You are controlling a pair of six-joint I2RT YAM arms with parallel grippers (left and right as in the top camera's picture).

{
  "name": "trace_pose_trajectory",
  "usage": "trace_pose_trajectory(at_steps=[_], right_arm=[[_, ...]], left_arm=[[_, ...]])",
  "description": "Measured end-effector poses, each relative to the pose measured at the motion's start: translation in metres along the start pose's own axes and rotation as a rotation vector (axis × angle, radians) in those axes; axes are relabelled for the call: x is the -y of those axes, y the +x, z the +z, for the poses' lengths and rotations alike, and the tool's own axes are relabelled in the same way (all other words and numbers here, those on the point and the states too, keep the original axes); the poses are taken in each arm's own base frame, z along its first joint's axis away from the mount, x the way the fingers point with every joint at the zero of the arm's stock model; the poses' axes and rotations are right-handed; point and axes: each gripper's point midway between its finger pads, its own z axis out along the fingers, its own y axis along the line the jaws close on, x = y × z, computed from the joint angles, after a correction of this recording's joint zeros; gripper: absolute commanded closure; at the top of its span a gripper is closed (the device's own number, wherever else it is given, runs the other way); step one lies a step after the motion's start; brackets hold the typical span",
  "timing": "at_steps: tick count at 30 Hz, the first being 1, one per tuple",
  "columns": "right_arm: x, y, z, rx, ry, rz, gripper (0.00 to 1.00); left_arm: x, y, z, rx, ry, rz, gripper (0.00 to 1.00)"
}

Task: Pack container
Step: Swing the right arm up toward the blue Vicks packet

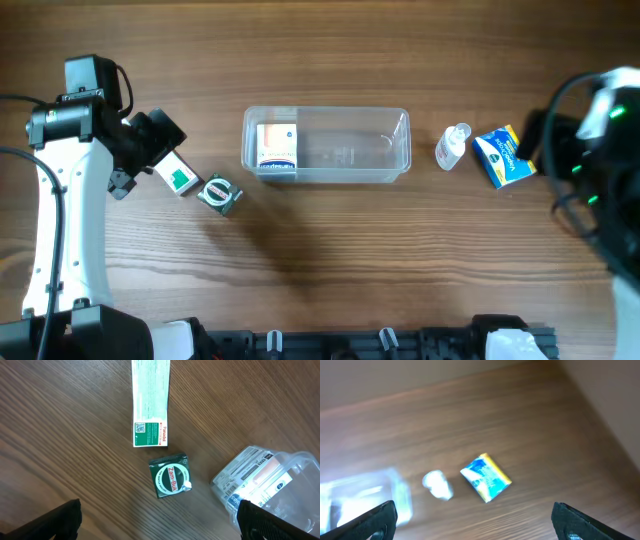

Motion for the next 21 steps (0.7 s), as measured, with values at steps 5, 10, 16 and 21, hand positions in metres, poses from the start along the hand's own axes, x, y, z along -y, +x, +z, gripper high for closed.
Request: trace_pose_trajectory(at_steps=[5, 10, 16, 21], right_arm=[[0.038, -0.006, 0.022, -0.046, 0.059, 0.136, 0.0], [0.069, -0.011, 0.048, -0.071, 0.142, 0.171, 0.0], [0.066, -0.011, 0.078, -0.131, 0.107, 0.048, 0.0], [0.054, -0.001, 0.135, -0.24, 0.017, -0.08, 0.03]], left_arm=[[0.0, 0.0, 0.0, 0.001, 0.0, 0.0, 0.0], [0.0, 0.0, 0.0, 0.001, 0.001, 0.0, 0.0], [0.001, -0.002, 0.0, 0.007, 0.005, 0.0, 0.0], [0.002, -0.003, 0.0, 0.013, 0.009, 0.0, 0.0]])
